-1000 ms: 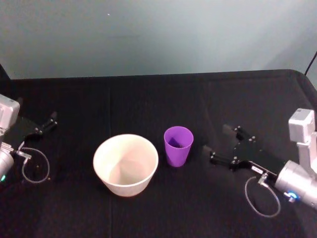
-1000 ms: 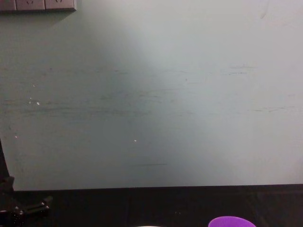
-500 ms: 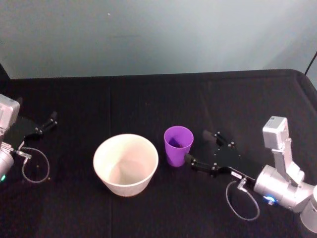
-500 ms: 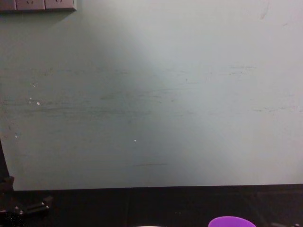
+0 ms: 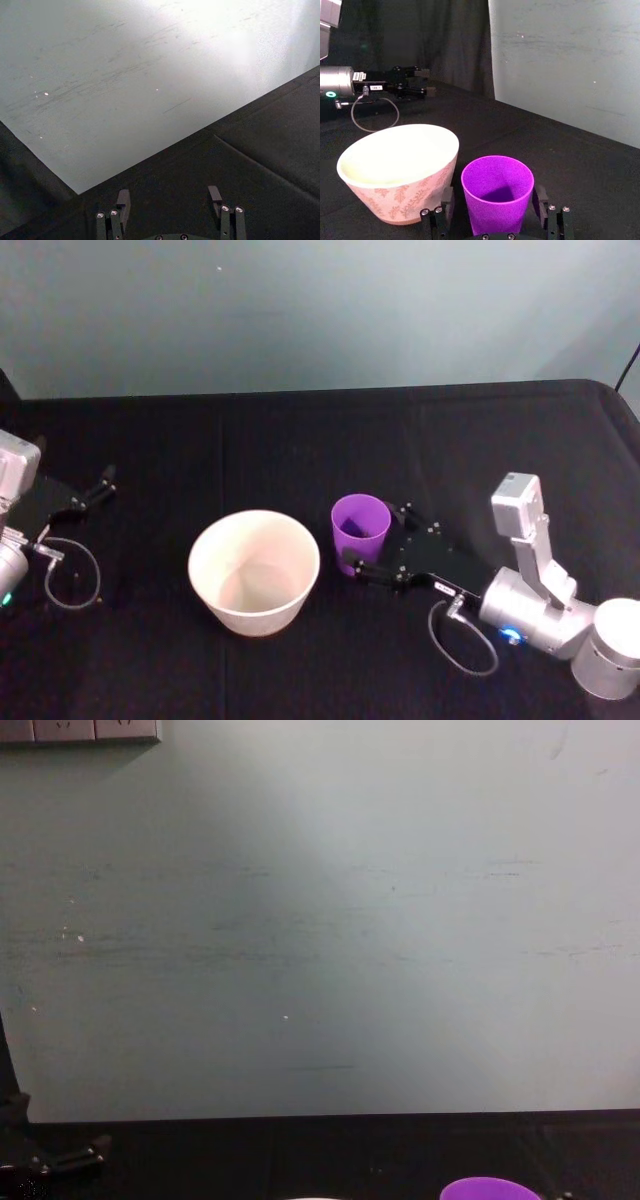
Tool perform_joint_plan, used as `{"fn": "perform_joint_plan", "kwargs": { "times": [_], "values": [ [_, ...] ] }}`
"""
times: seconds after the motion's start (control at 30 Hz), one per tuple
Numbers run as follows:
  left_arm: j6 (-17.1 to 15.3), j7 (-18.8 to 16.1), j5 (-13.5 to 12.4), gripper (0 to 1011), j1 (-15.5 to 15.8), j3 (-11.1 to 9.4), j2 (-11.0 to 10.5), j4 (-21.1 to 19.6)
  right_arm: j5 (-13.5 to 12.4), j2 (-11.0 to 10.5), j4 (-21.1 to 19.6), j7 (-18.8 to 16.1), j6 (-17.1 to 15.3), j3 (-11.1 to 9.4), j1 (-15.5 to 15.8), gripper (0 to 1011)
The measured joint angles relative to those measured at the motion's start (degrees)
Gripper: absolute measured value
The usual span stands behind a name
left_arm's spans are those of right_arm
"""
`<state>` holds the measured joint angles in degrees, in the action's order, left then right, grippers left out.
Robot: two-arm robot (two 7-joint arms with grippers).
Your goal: Pick up the cup and pour the mung beans from the cup into the bowl.
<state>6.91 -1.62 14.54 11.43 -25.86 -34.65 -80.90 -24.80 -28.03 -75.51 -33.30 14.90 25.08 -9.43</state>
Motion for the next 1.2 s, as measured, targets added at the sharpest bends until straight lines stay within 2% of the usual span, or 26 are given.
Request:
{"fn": "perform_joint_plan", "kwargs": {
  "times": [0.3,0.5,0.87,1.2],
  "values": [
    [0.0,0.0,0.0,1011,0.0,0.0,0.0,0.0,1.28,2.37,1.23,-0.18,-1.07,-0.01,-1.34,1003],
    [0.0,0.0,0.0,1012,0.0,0.0,0.0,0.0,1.87,4.19,1.48,0.49,-1.24,-0.72,-1.46,1003],
    [0.0,0.0,0.0,1011,0.0,0.0,0.0,0.0,2.73,5.44,2.47,0.54,-0.48,-1.41,-1.27,1003],
    [0.0,0.0,0.0,1011,0.0,0.0,0.0,0.0,2.66,5.36,2.39,0.52,-0.5,-1.4,-1.23,1003]
  ]
}}
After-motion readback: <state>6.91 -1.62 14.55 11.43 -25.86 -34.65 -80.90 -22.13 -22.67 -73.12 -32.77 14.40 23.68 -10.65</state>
